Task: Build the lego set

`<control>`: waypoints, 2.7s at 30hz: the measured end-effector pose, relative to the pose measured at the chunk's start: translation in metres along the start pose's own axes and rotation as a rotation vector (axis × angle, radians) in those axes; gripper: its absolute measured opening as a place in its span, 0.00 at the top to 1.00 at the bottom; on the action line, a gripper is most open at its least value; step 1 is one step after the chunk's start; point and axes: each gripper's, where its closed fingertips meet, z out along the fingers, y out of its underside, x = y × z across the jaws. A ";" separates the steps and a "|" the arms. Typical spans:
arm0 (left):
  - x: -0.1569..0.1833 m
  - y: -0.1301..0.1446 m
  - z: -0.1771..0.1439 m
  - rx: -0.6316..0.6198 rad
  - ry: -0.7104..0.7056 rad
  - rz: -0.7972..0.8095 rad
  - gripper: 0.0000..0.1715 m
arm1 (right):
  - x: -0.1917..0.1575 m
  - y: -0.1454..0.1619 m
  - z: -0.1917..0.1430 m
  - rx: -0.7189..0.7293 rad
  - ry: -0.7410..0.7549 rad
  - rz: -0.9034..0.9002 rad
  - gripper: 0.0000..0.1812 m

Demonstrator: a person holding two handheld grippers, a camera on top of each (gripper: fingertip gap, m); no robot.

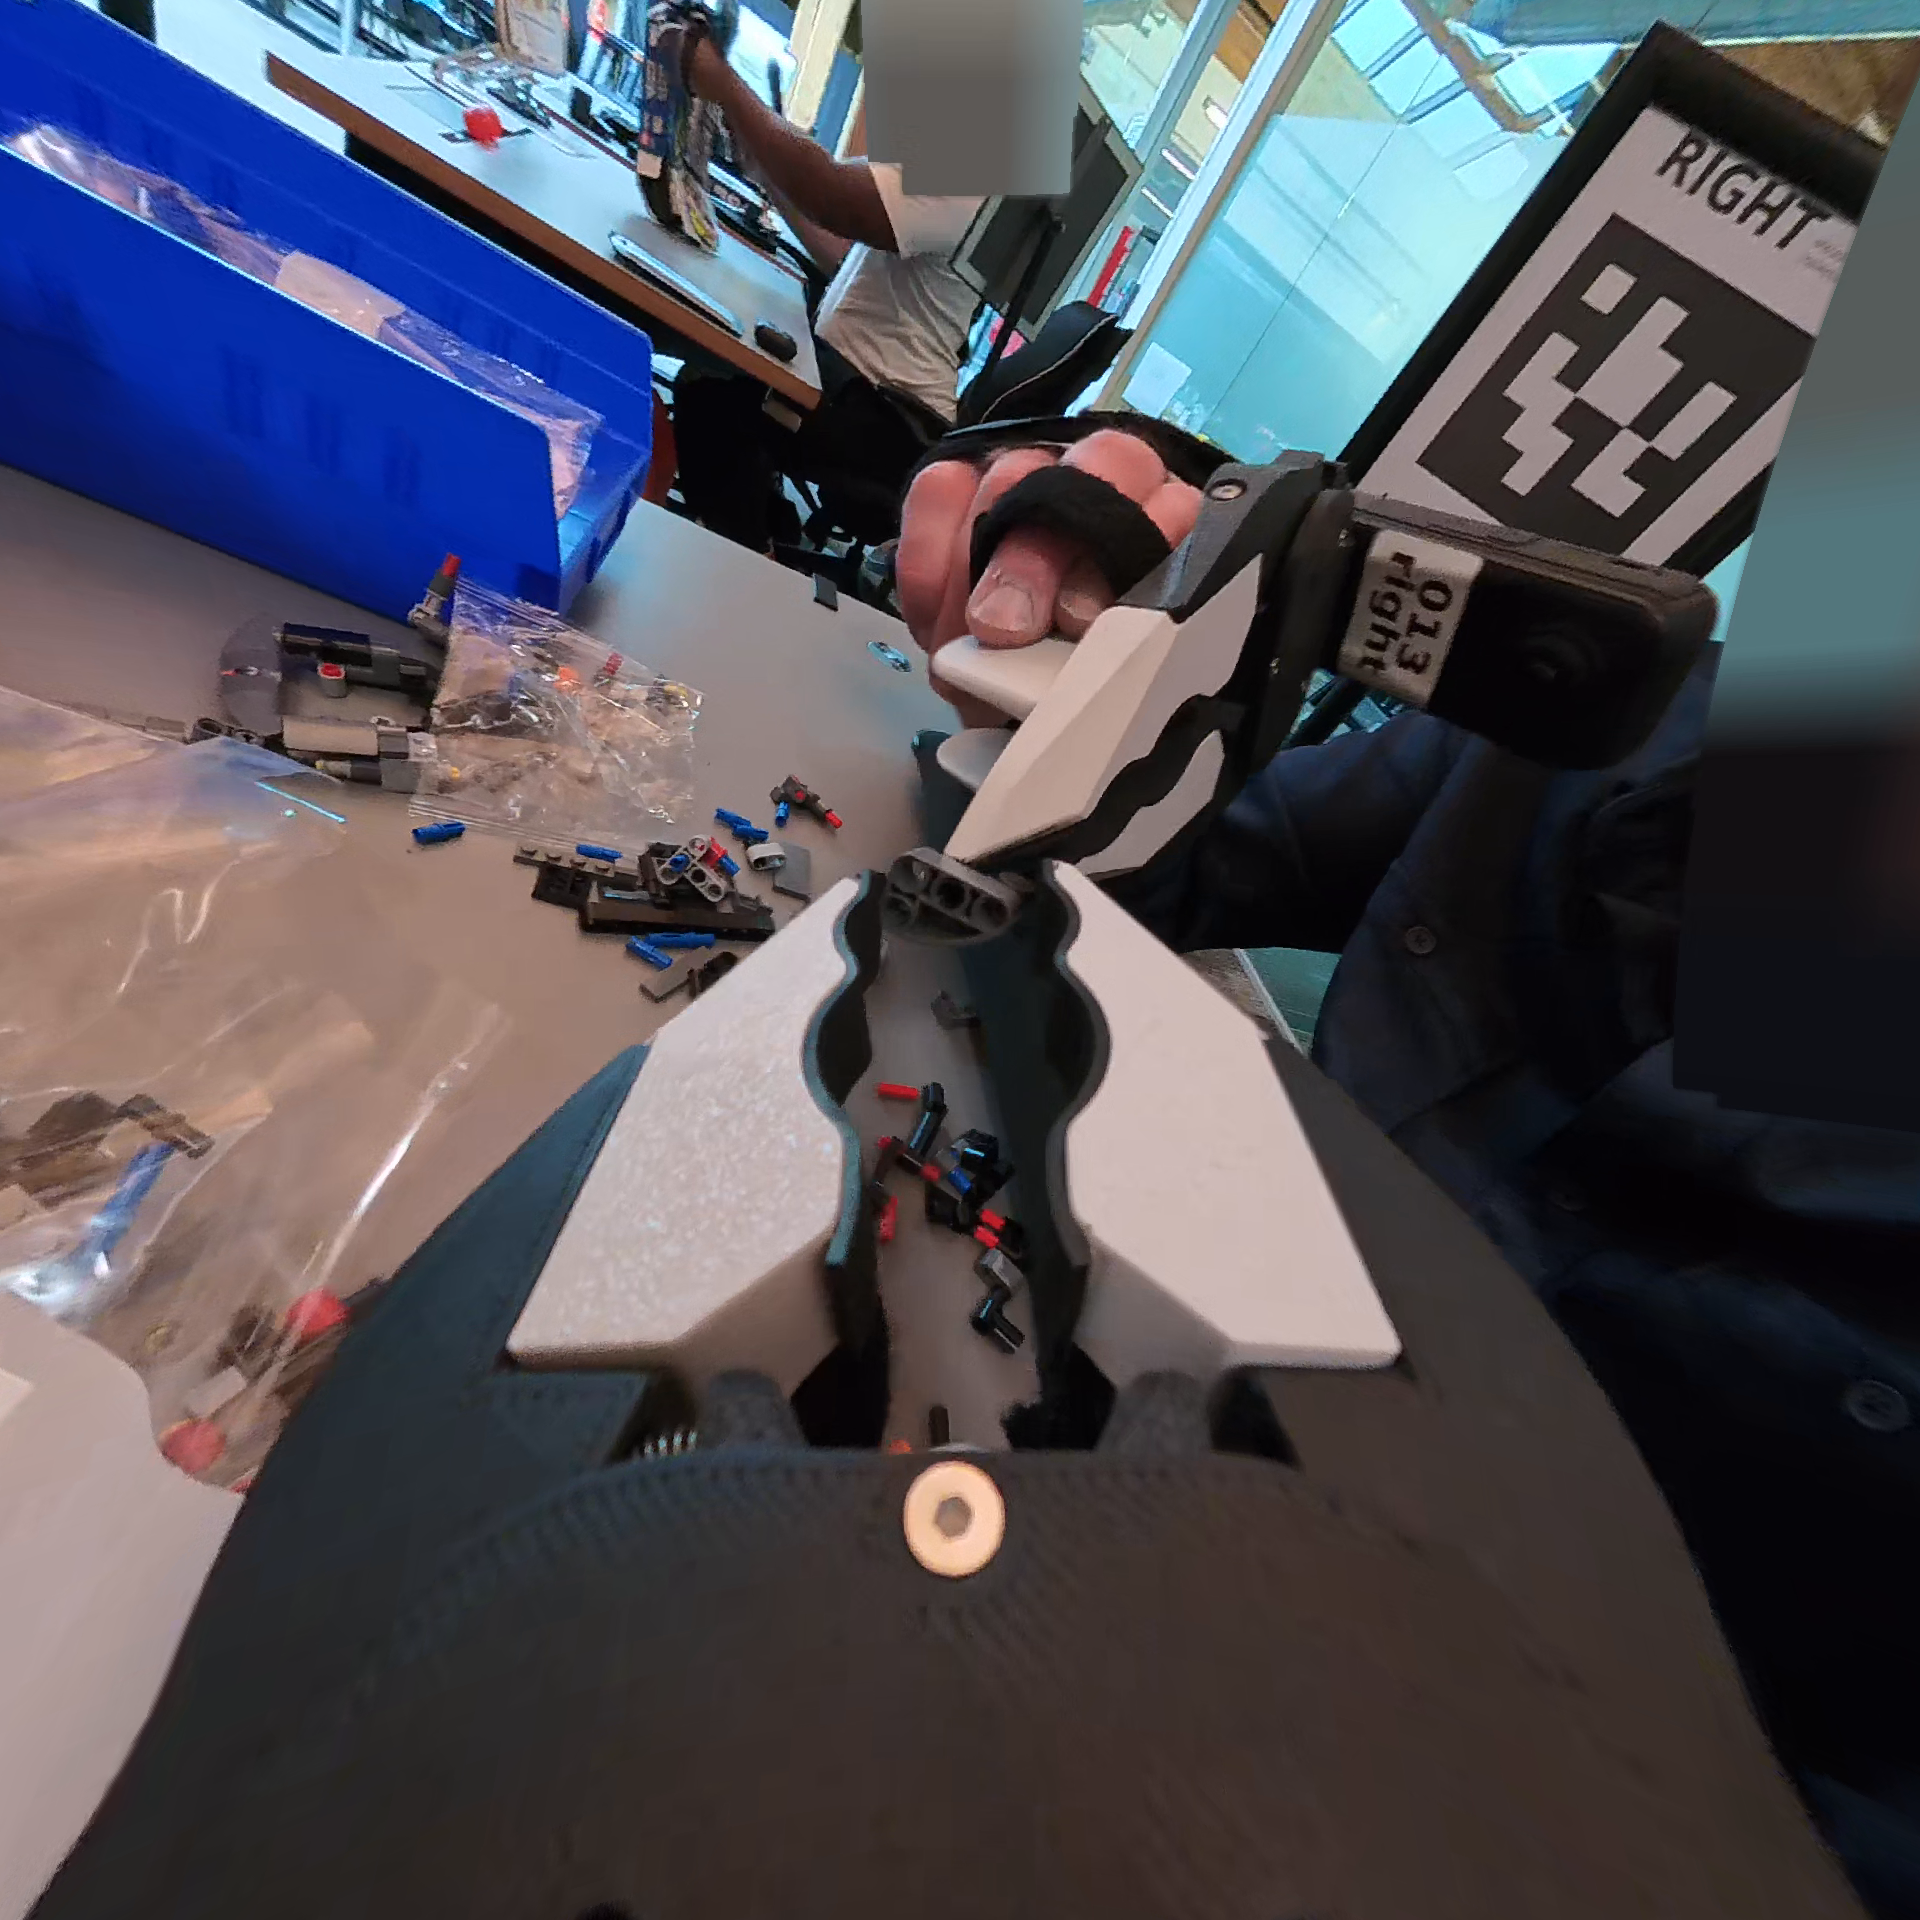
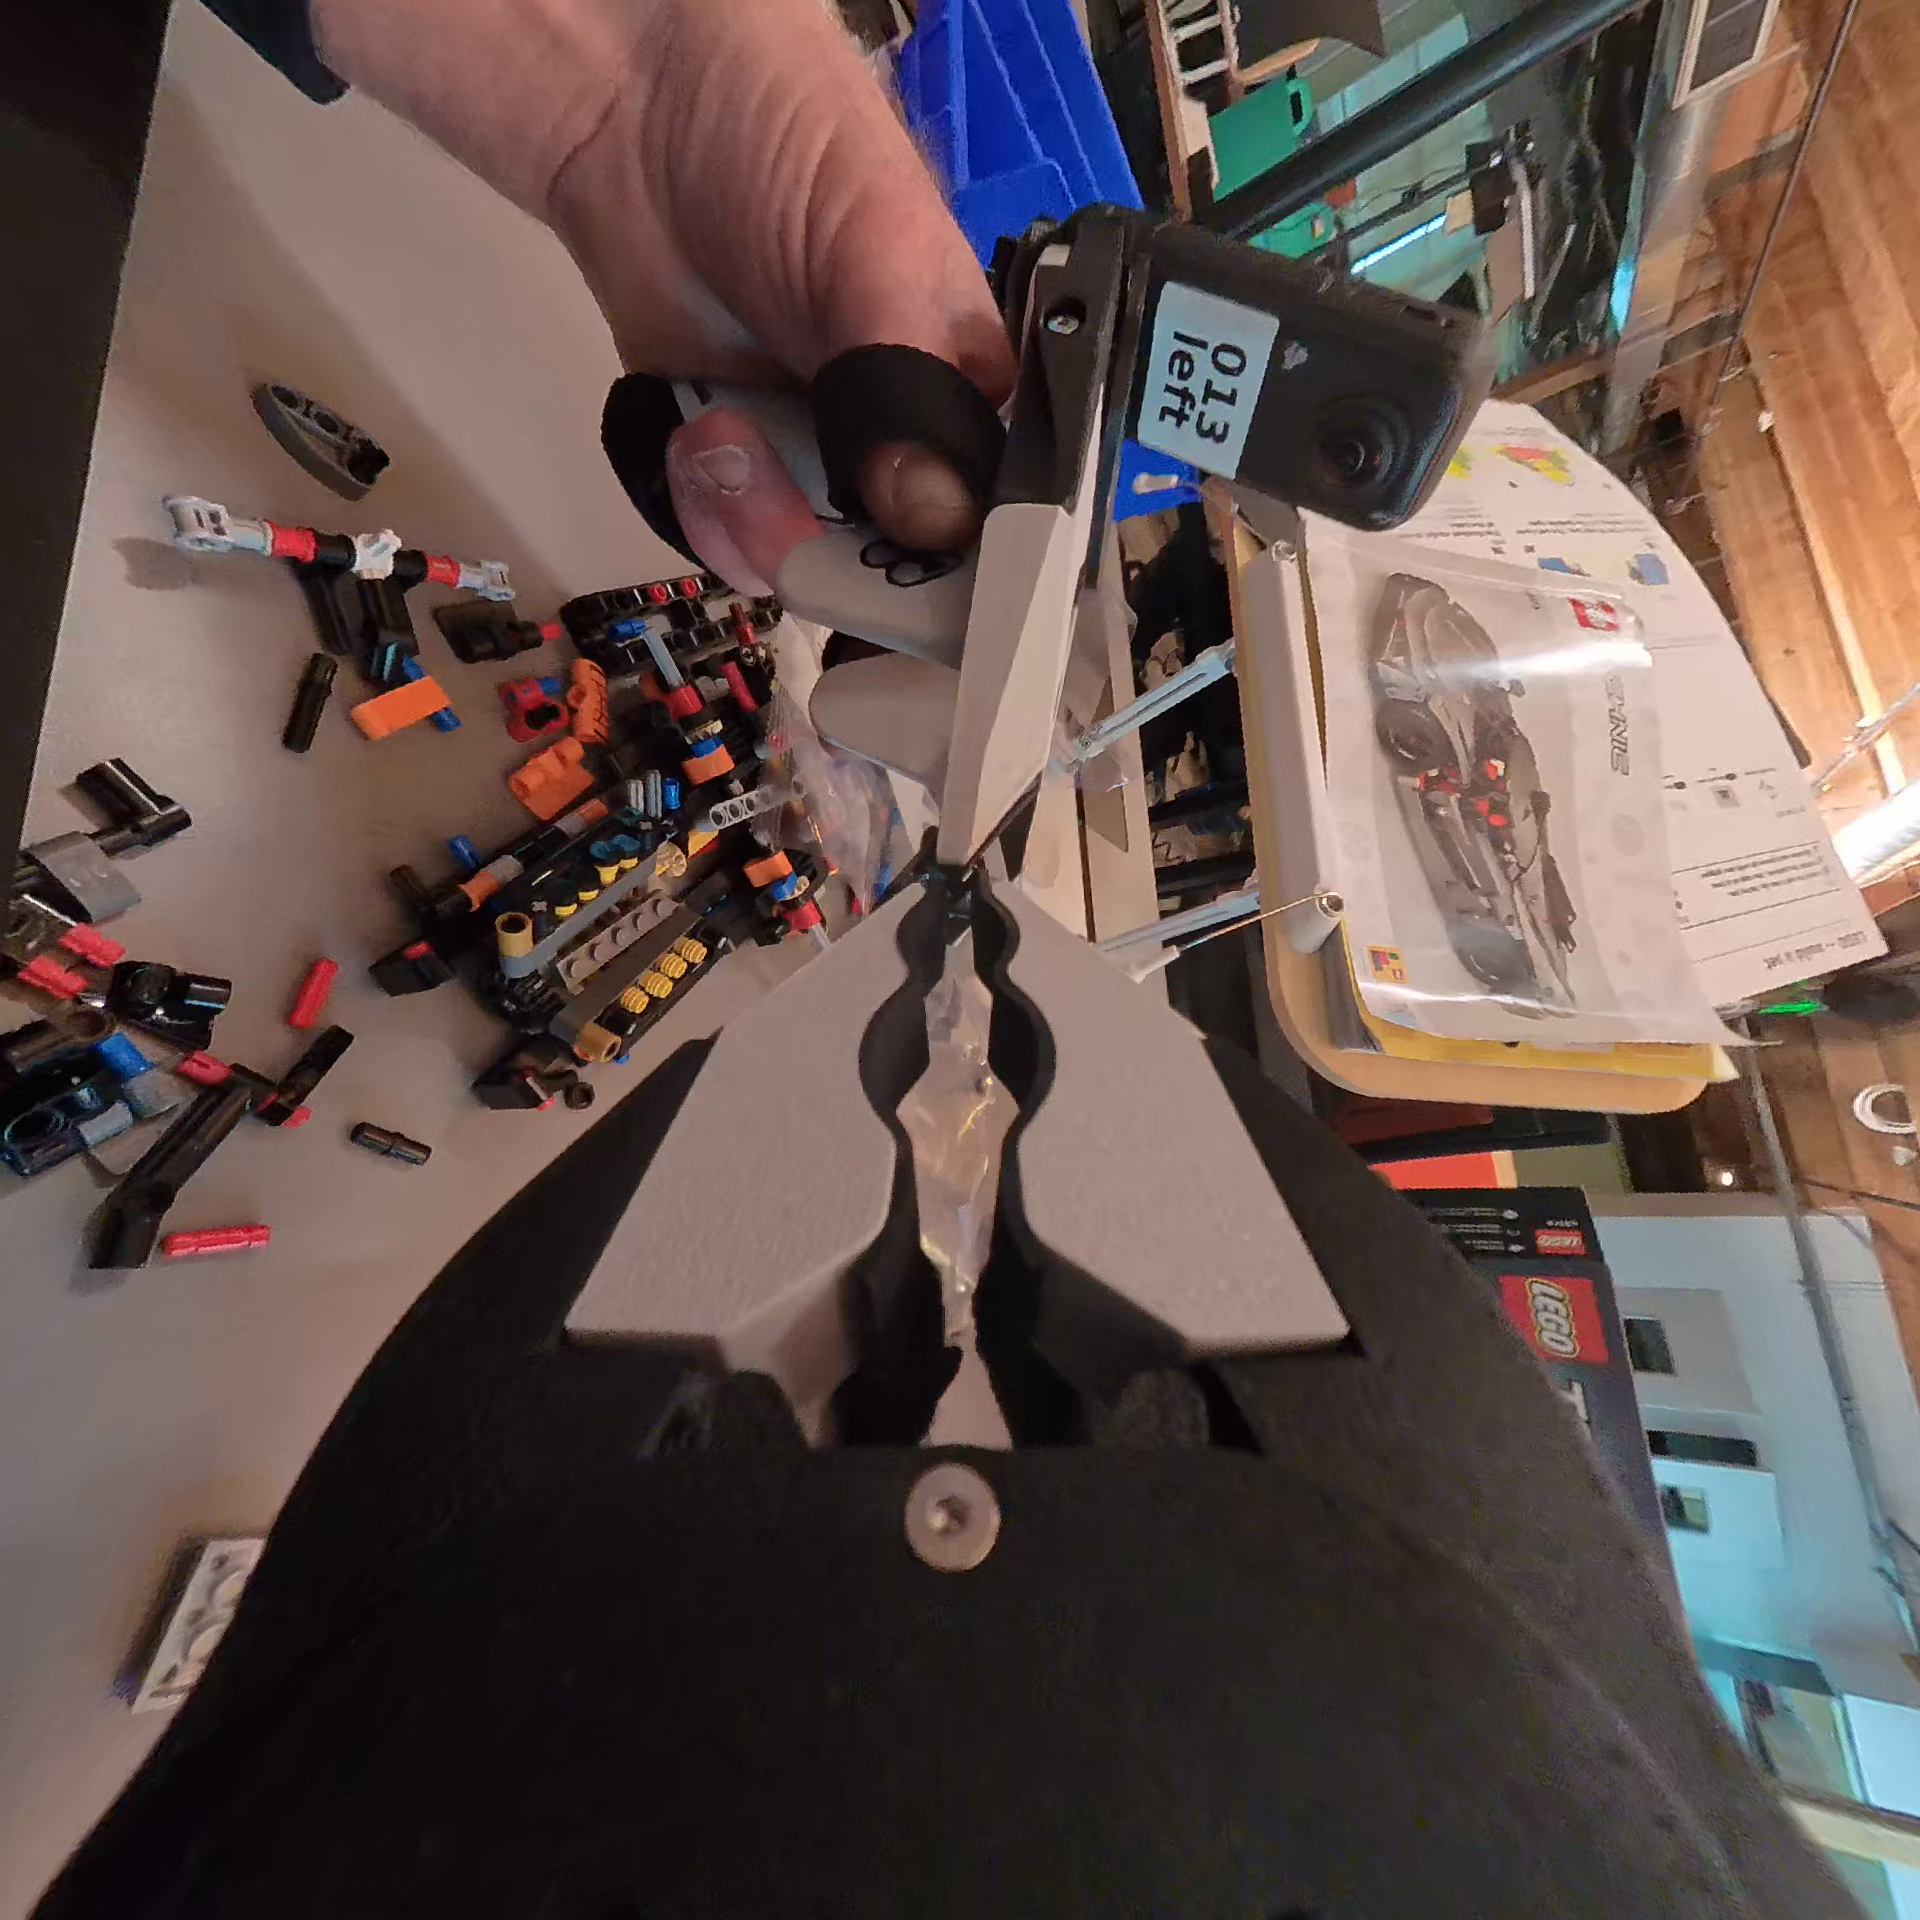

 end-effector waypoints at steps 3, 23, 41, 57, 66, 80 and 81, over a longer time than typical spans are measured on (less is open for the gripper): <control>0.001 -0.002 0.000 0.008 -0.004 0.019 0.85 | 0.001 0.002 0.000 -0.025 -0.006 0.027 1.00; -0.045 -0.008 -0.005 -0.248 -0.695 0.676 0.85 | 0.027 0.021 -0.012 0.166 -0.157 0.557 1.00; -0.037 0.002 0.010 -0.362 -0.701 0.881 0.84 | -0.012 0.045 0.011 0.131 -0.476 0.797 0.85; -0.033 -0.001 0.005 -0.336 -0.686 0.904 0.85 | -0.007 0.043 0.014 0.182 -0.489 0.870 0.98; -0.032 -0.006 0.002 -0.291 -0.696 0.892 0.85 | 0.002 0.041 0.011 0.204 -0.440 0.853 0.99; -0.066 -0.009 -0.037 -0.344 -0.901 0.733 0.85 | -0.008 0.103 0.037 -0.178 -0.305 0.739 0.98; -0.067 -0.007 -0.035 -0.347 -0.891 0.724 0.85 | -0.006 0.108 0.038 -0.223 -0.258 0.680 0.98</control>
